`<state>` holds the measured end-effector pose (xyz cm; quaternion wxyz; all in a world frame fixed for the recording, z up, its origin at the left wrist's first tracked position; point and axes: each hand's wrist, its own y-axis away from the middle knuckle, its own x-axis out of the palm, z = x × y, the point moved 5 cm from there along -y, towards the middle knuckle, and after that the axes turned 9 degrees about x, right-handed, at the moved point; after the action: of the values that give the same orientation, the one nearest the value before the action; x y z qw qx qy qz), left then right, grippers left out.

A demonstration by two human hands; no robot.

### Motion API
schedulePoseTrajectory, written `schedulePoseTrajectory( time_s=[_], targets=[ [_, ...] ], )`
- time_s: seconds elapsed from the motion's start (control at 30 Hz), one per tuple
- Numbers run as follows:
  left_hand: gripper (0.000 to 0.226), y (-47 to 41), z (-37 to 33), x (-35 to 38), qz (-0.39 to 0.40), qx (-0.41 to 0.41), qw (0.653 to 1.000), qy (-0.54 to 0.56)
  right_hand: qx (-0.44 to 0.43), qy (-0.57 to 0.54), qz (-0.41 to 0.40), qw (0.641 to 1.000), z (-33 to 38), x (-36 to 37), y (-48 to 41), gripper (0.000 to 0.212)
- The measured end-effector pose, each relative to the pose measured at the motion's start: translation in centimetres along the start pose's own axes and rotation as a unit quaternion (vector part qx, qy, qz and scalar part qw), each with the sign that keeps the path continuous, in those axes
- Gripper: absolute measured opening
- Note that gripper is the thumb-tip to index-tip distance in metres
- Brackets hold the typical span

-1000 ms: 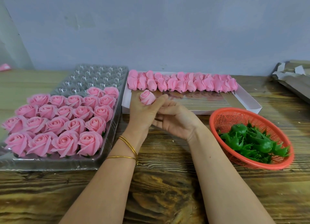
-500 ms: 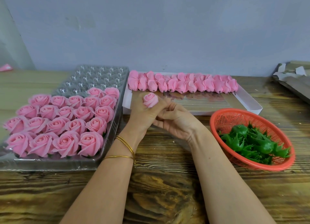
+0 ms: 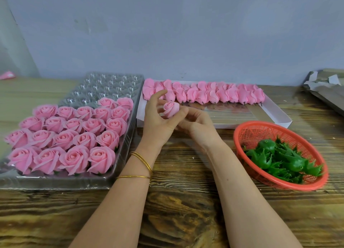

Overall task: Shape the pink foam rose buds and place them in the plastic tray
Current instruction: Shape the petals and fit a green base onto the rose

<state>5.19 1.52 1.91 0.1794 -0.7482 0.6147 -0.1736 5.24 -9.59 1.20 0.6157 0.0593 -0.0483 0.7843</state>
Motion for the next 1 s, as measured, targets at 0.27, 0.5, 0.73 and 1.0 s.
schedulePoseTrajectory(
  time_s=[0.27,0.5,0.73,1.0],
  targets=[
    [0.029,-0.1,-0.6,0.4,0.035,0.086,0.983,-0.160,-0.124,0.257,-0.067,0.956,0.7,-0.1,0.0,0.036],
    [0.013,0.2,-0.3,0.7,0.069,0.089,0.972,-0.205,-0.093,0.216,-0.091,0.968,0.3,-0.4,-0.2,0.038],
    [0.008,-0.1,-0.9,0.8,0.076,0.088,0.956,-0.268,-0.056,0.144,-0.092,0.984,0.3,-0.5,0.1,0.040],
    [0.009,-1.2,-2.7,1.3,0.102,0.089,0.930,-0.343,-0.046,0.057,-0.107,0.992,1.0,-0.5,0.3,0.042]
  ],
)
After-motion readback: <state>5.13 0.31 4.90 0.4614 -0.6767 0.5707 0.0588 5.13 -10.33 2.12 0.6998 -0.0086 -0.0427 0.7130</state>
